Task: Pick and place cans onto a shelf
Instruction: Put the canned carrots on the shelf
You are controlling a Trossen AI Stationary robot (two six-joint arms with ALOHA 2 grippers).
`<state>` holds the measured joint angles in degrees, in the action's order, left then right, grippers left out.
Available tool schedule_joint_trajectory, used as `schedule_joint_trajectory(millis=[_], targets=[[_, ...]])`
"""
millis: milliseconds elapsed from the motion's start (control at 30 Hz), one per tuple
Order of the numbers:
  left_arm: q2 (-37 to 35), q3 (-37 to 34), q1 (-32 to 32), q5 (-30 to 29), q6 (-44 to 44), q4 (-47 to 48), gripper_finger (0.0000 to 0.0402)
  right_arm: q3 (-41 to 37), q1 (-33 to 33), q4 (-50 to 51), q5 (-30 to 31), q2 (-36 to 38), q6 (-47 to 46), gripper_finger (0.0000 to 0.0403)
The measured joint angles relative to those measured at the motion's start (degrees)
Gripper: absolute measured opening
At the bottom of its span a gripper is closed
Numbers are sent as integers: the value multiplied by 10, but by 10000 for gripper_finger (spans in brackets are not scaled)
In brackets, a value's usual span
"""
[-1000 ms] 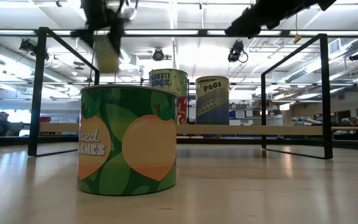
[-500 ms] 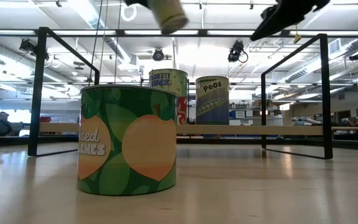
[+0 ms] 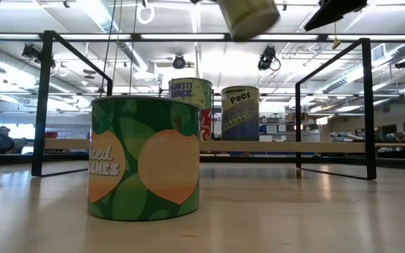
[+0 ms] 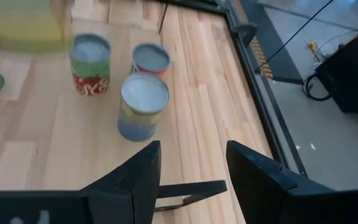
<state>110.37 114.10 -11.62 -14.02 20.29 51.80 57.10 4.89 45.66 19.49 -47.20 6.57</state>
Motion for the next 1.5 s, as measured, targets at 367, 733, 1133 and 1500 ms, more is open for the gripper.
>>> schedule_joint_trajectory(millis=[367,733,1133,1500], targets=[[80,0,5,49,45,-21,302,0,0,-2,0,7,-6,190],[116,0,-4,26,11,-22,304,0,0,-7,-18,0,-12,190],[123,-2,-5,-4,-19,-20,305,-1,0,-7,-29,-16,-20,190],[134,-2,-3,-7,-60,-21,315,-1,0,-8,-31,-17,-20,190]])
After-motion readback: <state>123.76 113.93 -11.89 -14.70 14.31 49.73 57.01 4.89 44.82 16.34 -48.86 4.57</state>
